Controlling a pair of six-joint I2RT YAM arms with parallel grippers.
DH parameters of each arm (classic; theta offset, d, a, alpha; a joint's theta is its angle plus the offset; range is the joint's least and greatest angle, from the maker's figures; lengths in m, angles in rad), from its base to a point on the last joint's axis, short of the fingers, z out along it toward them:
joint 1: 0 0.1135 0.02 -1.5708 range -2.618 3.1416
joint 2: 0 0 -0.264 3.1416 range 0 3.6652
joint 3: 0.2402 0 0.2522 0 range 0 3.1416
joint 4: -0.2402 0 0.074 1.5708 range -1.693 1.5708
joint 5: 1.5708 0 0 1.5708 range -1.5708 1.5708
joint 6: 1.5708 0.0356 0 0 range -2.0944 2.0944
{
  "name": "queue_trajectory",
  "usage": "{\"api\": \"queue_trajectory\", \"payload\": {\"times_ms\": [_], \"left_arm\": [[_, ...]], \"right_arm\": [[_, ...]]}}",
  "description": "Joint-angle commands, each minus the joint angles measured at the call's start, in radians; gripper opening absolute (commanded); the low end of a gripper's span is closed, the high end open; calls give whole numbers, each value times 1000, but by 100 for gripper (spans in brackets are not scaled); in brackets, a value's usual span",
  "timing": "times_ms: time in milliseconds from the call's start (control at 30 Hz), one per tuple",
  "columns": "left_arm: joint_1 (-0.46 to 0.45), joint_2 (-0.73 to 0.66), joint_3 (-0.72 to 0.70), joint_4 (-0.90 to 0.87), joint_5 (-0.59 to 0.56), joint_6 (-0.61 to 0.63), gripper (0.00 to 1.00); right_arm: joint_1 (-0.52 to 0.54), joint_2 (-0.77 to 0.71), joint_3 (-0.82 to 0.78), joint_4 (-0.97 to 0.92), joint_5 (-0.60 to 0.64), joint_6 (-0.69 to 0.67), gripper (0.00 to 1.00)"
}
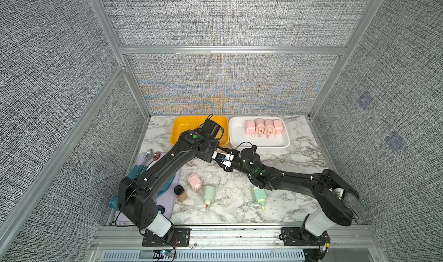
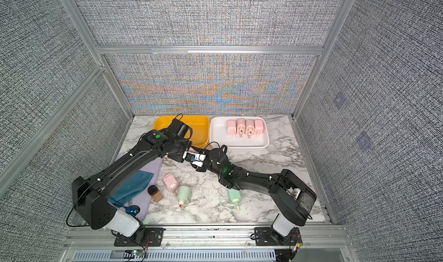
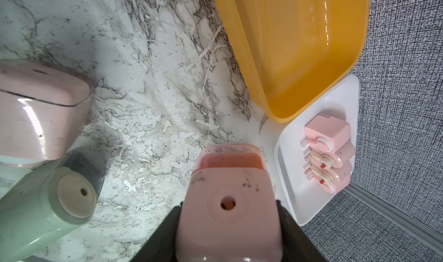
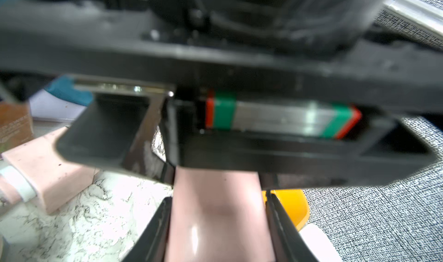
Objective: Place the pencil sharpeners by color into the storage box
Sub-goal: Place the pencil sharpener in the storage box.
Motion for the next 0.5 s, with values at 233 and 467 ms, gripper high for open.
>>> {"api": "queue_trajectory", "payload": {"times_ms": [233, 467], "left_arm": [[2, 4, -6, 34, 5, 18, 0], [5, -3, -42, 105, -47, 77, 66]], "right_arm": [[-21, -20, 6, -38, -69, -6, 0], [-41, -28, -1, -8, -61, 38, 0]]}}
